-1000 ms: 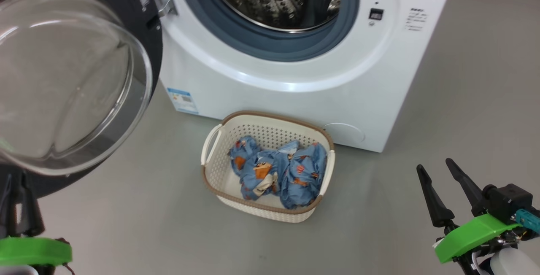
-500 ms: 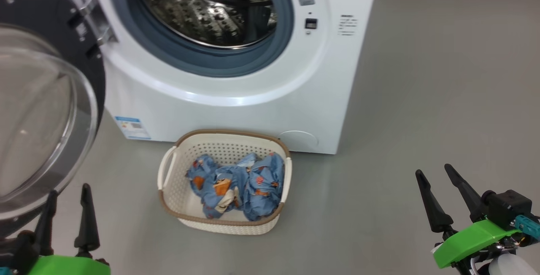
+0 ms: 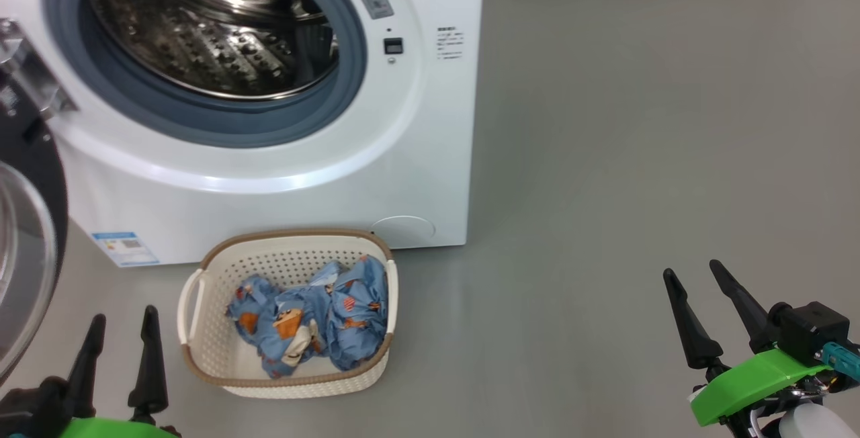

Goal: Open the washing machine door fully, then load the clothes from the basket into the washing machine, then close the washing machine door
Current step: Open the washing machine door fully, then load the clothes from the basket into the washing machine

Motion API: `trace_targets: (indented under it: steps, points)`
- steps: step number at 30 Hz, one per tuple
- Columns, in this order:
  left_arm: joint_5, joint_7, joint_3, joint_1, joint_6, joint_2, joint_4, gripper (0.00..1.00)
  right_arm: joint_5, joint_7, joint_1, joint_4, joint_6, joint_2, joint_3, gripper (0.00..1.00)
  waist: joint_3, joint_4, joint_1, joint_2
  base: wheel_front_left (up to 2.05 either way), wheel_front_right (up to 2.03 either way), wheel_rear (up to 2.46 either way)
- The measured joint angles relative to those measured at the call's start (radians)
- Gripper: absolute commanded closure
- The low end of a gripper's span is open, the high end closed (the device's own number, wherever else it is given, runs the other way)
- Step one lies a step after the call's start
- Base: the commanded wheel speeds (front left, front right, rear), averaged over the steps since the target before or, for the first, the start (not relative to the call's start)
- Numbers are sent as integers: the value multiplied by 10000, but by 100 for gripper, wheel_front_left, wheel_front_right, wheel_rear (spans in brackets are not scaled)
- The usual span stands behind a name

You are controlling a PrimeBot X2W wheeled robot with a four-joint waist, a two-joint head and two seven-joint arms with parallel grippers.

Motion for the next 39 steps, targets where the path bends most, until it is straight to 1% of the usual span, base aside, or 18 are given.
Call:
trace_targets:
  steps: [8,14,31,39]
  points:
    - [15,0,-54,144,0,2,-73,0,0,0,1,-48,0,8,-4,0,34,-602,0,0,0,0,0]
    - [0,0,-297,290,0,8,-148,0,0,0,4,-73,0,10,-61,0,68,-783,0,0,0,0,0]
    - [-31,0,-316,299,0,88,-447,0,-6,0,6,-151,0,65,-138,0,230,-794,0,0,0,-1,1]
    - [-171,0,-493,294,0,180,-483,0,-15,0,5,-155,0,98,-140,0,368,-773,0,0,38,-104,66]
